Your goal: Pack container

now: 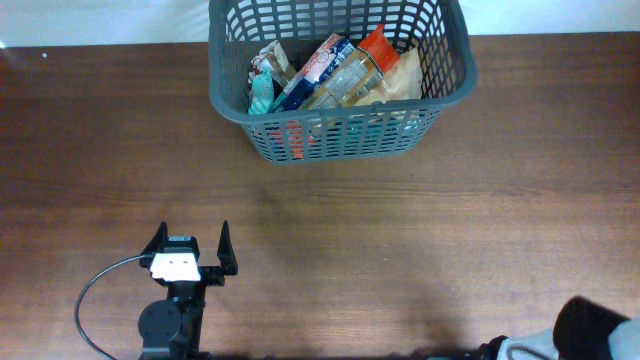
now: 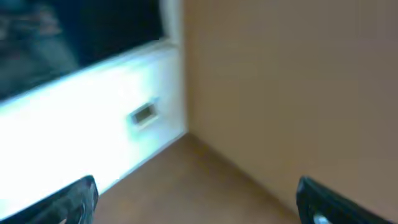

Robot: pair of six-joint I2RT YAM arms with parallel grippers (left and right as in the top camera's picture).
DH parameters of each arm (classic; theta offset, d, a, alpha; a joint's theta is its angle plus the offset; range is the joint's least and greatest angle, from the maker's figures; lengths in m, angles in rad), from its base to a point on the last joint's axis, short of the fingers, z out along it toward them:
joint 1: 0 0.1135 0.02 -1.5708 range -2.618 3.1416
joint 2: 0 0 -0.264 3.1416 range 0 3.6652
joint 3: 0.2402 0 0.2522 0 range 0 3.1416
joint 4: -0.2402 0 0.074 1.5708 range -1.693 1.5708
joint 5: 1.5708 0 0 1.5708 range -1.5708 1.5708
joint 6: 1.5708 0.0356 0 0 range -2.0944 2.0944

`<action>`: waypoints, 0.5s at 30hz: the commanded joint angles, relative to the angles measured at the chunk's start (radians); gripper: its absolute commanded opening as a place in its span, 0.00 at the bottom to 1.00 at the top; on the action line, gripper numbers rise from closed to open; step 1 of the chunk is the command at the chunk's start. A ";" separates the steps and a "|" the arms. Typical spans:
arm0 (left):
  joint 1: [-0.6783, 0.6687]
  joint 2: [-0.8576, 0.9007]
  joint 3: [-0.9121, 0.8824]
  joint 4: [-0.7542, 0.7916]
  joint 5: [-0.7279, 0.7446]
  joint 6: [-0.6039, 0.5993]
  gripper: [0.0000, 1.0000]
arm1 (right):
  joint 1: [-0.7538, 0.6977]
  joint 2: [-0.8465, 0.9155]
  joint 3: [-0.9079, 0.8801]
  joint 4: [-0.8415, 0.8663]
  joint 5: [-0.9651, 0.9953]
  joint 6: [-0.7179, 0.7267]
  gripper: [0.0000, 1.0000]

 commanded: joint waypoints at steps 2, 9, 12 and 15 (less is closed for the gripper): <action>-0.005 -0.010 -0.008 -0.002 0.010 0.016 0.99 | 0.099 -0.129 -0.234 0.180 -0.161 0.011 0.99; -0.005 -0.010 -0.008 -0.002 0.011 0.016 0.99 | 0.254 -0.327 -0.648 0.510 -0.161 0.012 0.99; -0.005 -0.010 -0.008 -0.002 0.011 0.016 0.99 | 0.311 -0.406 -0.805 0.607 -0.161 0.012 0.99; -0.005 -0.010 -0.008 -0.002 0.011 0.016 0.99 | 0.349 -0.487 -0.965 0.695 -0.161 0.012 0.99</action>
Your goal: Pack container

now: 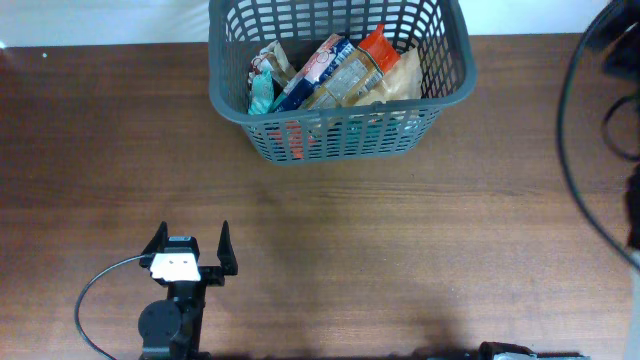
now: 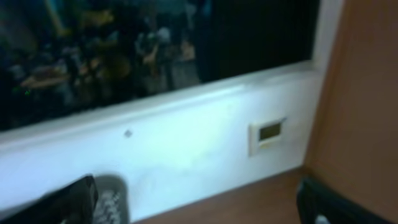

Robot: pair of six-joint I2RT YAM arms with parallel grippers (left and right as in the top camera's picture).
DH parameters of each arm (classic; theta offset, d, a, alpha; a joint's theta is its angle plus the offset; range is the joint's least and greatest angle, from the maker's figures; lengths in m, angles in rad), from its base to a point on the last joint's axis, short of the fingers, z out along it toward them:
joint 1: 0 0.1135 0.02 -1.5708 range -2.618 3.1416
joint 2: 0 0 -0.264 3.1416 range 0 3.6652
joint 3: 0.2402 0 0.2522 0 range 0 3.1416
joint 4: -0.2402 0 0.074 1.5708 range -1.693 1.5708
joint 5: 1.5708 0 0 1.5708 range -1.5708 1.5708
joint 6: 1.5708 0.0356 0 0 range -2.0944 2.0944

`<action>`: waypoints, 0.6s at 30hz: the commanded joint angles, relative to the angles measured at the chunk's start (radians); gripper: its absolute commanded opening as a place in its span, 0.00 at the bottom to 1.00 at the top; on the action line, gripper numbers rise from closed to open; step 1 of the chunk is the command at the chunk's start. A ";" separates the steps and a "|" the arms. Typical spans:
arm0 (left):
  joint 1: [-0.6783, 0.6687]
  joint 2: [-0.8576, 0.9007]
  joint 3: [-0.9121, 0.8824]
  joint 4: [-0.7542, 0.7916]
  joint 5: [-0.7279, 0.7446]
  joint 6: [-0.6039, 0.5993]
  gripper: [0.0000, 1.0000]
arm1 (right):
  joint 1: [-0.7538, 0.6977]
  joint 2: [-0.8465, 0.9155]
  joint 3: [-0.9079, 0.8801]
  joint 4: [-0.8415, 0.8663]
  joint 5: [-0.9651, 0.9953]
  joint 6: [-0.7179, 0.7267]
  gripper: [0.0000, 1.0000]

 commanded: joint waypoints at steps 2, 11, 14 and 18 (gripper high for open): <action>-0.005 -0.010 -0.008 -0.002 0.010 0.016 0.99 | 0.058 -0.132 -0.229 0.103 -0.010 0.013 0.99; -0.005 -0.010 -0.008 -0.002 0.010 0.016 0.99 | 0.097 -0.398 -0.724 0.389 -0.017 0.065 0.99; -0.005 -0.010 -0.008 -0.002 0.010 0.016 0.99 | 0.097 -0.484 -0.864 0.463 -0.017 0.111 0.99; -0.005 -0.010 -0.008 -0.002 0.011 0.016 0.99 | 0.097 -0.594 -1.025 0.534 -0.021 0.136 0.99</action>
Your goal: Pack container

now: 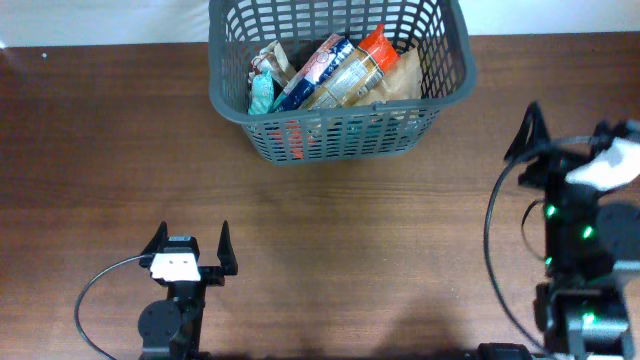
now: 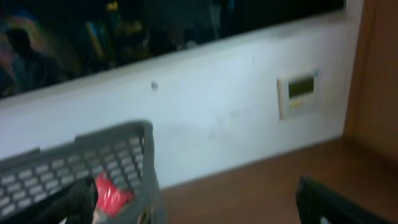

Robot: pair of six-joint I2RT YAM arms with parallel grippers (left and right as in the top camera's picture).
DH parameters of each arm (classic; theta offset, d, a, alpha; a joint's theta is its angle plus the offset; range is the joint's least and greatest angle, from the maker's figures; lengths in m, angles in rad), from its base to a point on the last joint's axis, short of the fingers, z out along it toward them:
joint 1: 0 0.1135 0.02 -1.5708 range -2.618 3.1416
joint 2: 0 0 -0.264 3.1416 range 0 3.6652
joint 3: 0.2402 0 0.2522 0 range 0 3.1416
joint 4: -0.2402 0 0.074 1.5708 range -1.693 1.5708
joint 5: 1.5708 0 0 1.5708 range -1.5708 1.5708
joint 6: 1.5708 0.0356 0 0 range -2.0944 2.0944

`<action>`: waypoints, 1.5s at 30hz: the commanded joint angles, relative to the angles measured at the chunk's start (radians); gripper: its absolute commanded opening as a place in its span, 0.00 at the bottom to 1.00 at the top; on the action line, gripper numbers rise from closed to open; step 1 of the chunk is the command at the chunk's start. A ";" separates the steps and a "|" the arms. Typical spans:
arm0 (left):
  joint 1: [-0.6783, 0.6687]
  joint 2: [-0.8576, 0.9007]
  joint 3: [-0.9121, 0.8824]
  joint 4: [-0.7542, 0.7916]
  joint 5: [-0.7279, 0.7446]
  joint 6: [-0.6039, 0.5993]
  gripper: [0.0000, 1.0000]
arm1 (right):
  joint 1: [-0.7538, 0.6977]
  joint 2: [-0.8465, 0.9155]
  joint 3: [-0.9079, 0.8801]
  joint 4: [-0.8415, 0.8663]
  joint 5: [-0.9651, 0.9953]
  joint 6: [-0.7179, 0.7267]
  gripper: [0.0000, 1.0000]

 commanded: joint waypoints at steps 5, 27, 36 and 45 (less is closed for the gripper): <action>-0.005 -0.010 -0.008 -0.002 0.011 0.016 0.99 | 0.011 -0.185 -0.239 0.052 -0.008 0.043 0.99; -0.005 -0.010 -0.008 -0.002 0.010 0.016 0.99 | 0.070 -0.522 -0.607 0.052 -0.005 0.043 0.99; -0.005 -0.010 -0.008 -0.002 0.011 0.016 0.99 | 0.089 -0.569 -0.639 0.053 -0.004 0.043 0.99; -0.005 -0.010 -0.008 -0.002 0.010 0.016 0.99 | 0.089 -0.634 -0.670 0.051 -0.005 0.013 0.99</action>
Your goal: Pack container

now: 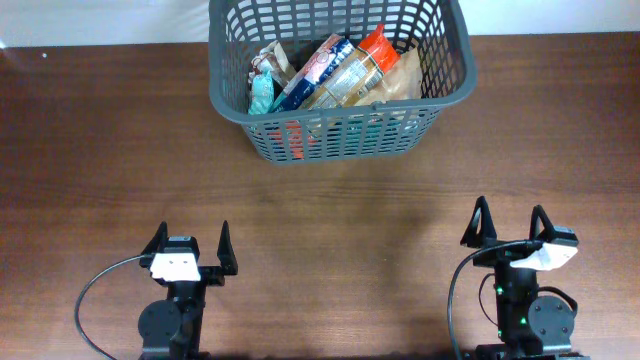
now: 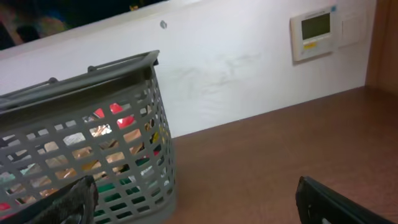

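A grey mesh basket (image 1: 456, 62) stands at the table's far edge, filled with several snack packets, among them a red-capped clear pack (image 1: 358, 62) and a blue-and-white one (image 1: 310, 68). The right wrist view shows the basket (image 2: 87, 149) at left, packets visible through its mesh. My left gripper (image 1: 190, 240) rests near the front left, open and empty, fingers pointing at the basket. My right gripper (image 1: 509, 220) rests near the front right, also open and empty; its fingertips (image 2: 326, 202) frame bare table.
The brown wooden table (image 1: 330, 230) stretches between the grippers and the basket. A white wall with a small thermostat panel (image 2: 316, 28) lies behind the table in the right wrist view. Black cables loop beside each arm's base.
My right arm has come down from the right side of the table to a low pose at the front right. Its camera now looks level at the basket. The left arm has not moved.
At first my right arm was almost out of the overhead view, its camera facing the wall. Then only cables showed at the right edge. Then it stood raised at the right side, basket coming into view. Now it sits low, matching the left arm. Basket contents stayed unchanged.
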Robot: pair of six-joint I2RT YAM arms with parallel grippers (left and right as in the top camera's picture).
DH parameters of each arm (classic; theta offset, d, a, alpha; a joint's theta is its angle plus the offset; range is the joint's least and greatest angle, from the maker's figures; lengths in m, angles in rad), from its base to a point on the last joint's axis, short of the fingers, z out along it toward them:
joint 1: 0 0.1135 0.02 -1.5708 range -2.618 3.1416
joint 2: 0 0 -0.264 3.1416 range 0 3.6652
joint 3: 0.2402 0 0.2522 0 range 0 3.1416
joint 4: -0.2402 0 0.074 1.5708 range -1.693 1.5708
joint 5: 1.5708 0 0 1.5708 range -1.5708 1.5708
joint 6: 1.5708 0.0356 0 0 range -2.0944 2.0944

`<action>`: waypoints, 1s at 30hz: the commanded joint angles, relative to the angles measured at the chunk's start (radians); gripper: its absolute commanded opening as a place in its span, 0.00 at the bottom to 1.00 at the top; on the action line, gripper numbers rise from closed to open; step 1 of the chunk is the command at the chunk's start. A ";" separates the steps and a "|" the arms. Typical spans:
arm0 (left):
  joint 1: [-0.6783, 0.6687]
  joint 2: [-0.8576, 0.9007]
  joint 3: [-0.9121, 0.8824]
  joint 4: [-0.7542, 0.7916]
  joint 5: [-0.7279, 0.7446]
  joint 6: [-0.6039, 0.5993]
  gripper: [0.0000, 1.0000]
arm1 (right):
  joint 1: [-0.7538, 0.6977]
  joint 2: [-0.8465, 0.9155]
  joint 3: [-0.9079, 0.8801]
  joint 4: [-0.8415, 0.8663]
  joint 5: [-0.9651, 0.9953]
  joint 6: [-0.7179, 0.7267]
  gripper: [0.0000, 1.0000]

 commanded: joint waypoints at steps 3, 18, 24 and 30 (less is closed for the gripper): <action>-0.005 -0.010 -0.008 -0.002 0.011 0.016 0.99 | 0.010 -0.036 -0.037 0.003 -0.003 -0.018 0.99; -0.005 -0.010 -0.008 -0.002 0.011 0.016 0.99 | 0.010 -0.093 -0.098 0.052 -0.078 -0.180 0.99; -0.005 -0.010 -0.008 -0.002 0.011 0.016 0.99 | 0.011 -0.093 -0.120 0.016 -0.111 -0.180 0.99; -0.005 -0.010 -0.008 -0.002 0.010 0.016 0.99 | 0.011 -0.093 -0.120 -0.069 -0.112 -0.202 0.99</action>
